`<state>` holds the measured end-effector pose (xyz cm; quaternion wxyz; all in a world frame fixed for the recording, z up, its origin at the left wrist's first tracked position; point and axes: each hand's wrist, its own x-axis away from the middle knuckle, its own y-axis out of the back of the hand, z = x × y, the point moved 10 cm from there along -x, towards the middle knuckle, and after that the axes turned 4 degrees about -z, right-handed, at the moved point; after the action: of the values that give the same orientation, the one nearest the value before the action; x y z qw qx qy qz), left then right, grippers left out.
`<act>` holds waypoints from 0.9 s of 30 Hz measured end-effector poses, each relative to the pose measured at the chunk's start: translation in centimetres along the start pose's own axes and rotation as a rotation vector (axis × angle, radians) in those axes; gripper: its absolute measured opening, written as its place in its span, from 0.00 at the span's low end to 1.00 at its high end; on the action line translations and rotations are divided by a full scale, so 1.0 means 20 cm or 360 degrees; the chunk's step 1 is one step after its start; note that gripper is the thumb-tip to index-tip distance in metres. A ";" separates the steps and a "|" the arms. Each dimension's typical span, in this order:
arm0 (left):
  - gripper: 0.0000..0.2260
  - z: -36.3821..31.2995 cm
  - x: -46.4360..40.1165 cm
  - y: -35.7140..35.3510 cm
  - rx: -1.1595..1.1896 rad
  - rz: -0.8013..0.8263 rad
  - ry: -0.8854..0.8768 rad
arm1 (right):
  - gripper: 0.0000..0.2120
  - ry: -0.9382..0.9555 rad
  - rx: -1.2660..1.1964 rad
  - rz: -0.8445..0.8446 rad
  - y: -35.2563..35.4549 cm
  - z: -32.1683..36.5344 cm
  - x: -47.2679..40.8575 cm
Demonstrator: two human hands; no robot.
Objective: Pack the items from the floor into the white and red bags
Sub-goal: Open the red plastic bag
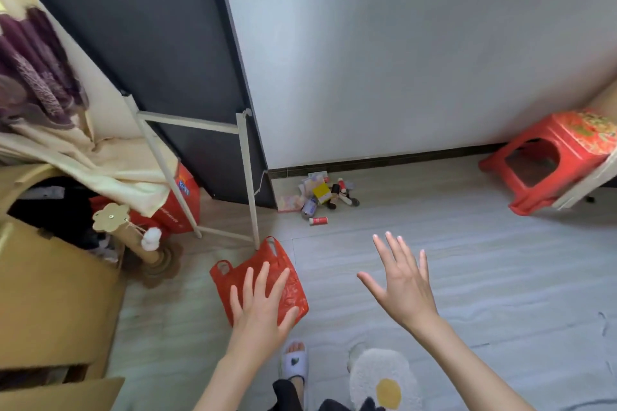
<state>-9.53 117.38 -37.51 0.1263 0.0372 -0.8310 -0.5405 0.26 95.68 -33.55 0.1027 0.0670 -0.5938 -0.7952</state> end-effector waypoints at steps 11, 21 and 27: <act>0.28 -0.14 -0.62 0.04 -0.0102 -0.0002 -0.0148 | 0.42 -0.0080 0.0010 0.0098 -0.03 -0.22 -0.46; 0.31 -0.10 -0.86 -0.39 -0.0023 0.0191 0.0458 | 0.40 0.0205 0.0026 0.0365 -0.28 -0.48 -1.02; 0.31 -0.11 -1.08 -0.87 0.0066 0.0362 0.0729 | 0.33 0.0395 0.0195 0.0505 -0.67 -0.68 -1.35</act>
<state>10.49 112.58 -56.19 0.3705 0.0676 -0.7904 -0.4831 28.46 93.29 -50.67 0.2947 0.0761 -0.6270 -0.7171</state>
